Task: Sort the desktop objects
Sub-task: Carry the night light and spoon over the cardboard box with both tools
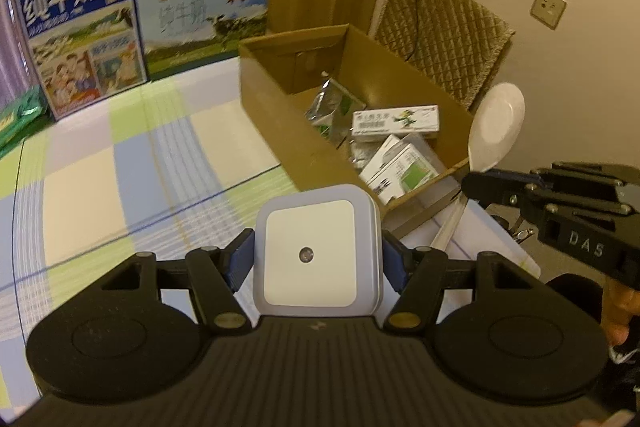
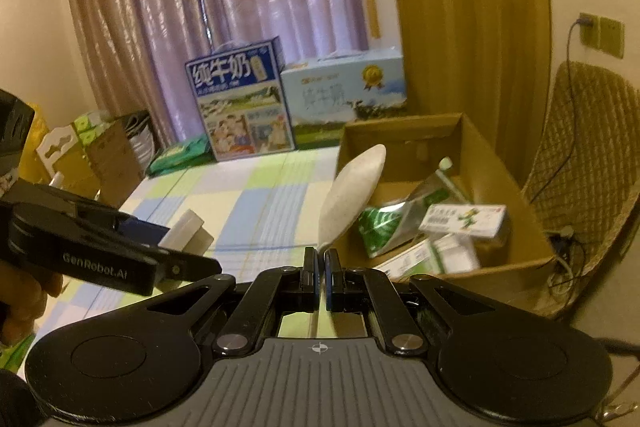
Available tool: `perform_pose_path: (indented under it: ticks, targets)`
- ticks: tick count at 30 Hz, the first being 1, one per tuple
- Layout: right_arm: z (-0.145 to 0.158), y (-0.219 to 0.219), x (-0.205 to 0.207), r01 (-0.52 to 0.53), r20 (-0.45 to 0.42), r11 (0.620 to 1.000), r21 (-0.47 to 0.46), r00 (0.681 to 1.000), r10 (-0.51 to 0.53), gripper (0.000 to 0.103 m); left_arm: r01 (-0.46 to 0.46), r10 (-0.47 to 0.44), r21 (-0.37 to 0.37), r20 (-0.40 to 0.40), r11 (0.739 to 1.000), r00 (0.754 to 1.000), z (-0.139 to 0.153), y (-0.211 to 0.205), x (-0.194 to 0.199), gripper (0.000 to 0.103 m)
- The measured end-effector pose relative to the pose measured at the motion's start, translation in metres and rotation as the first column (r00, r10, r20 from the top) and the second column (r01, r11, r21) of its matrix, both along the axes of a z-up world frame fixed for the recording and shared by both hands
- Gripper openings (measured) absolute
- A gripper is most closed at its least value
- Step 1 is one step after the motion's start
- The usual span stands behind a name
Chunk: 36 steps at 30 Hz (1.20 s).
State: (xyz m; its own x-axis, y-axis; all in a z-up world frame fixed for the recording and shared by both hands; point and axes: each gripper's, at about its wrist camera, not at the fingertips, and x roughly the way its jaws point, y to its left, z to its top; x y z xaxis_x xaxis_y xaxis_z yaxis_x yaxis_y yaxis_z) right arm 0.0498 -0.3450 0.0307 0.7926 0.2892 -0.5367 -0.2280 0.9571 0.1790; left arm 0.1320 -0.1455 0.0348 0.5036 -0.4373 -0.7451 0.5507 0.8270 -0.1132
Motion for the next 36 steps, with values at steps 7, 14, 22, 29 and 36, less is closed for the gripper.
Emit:
perform_pose_path:
  ticks: [7, 14, 22, 29, 36]
  targets:
    - [0.019, -0.027, 0.007, 0.037, 0.034, 0.999, 0.002, 0.999, -0.037, 0.0, 0.043, -0.044, 0.012, 0.027, 0.999, 0.999, 0.01, -0.027, 0.001, 0.06]
    - [0.032, -0.05, 0.018, 0.059, 0.058, 0.998, -0.013, 0.997, -0.058, 0.0, 0.084, -0.085, 0.029, 0.045, 0.996, 0.995, 0.016, -0.056, 0.005, 0.06]
    - [0.041, -0.072, 0.037, 0.066, 0.073, 0.997, -0.027, 0.995, -0.064, 0.0, 0.129, -0.132, 0.051, 0.066, 0.99, 0.989, 0.022, -0.084, 0.021, 0.06]
    - [0.043, -0.092, 0.069, 0.079, 0.059, 0.997, -0.023, 0.995, -0.077, 0.0, 0.156, -0.16, 0.051, 0.091, 0.987, 0.983, 0.027, -0.107, 0.047, 0.06]
    - [0.036, -0.103, 0.102, 0.07, 0.042, 0.996, -0.046, 0.997, -0.068, 0.0, 0.2, -0.208, 0.082, 0.109, 0.976, 0.972, 0.017, -0.132, 0.07, 0.06]
